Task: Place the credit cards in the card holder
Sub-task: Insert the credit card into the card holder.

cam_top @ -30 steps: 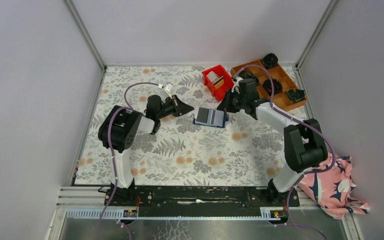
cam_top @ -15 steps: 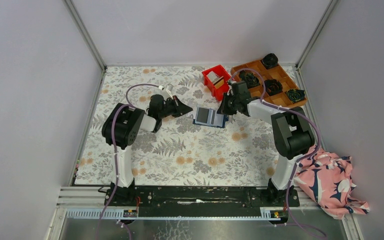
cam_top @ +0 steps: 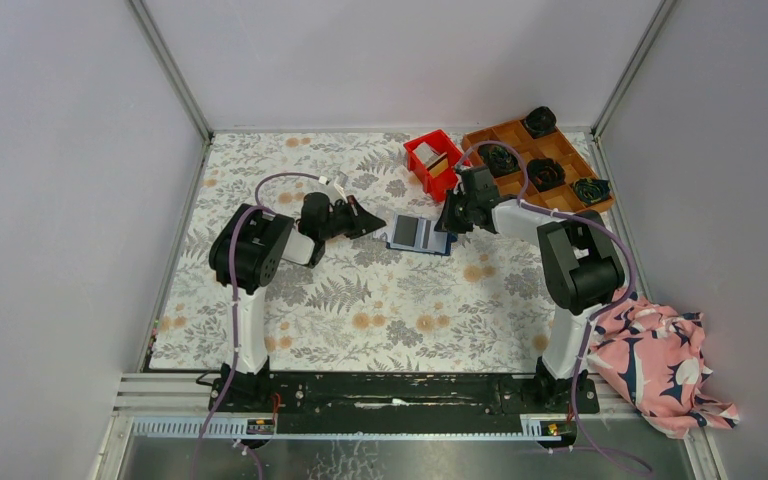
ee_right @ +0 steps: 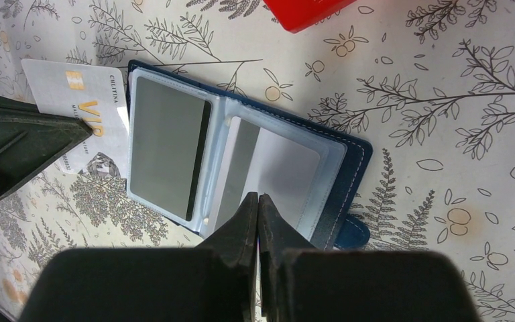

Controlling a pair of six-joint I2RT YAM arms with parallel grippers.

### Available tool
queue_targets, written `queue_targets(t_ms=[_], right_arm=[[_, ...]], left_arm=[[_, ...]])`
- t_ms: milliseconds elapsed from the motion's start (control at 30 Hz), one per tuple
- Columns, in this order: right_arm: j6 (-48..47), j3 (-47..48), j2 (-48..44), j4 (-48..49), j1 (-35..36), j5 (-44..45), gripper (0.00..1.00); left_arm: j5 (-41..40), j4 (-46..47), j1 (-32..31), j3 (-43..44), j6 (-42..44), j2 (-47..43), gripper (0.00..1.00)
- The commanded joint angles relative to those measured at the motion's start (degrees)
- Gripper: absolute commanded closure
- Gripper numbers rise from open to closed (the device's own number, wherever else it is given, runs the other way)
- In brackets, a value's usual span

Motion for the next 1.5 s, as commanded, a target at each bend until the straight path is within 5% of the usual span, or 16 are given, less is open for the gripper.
queue_targets(t_ms=[0,1467], right_arm=[[-0.7,2.1,0.5,0.5,0.5,1.3,0.98],[-0.7,2.3,2.0,-0.2,0.5,1.2,0.98]], left_arm=[[-0.4,3.8,-0.1,1.1,-0.9,0.9,1.00],[0.1,6.2,0.4,-1.8,-5.2,-3.2,1.00]])
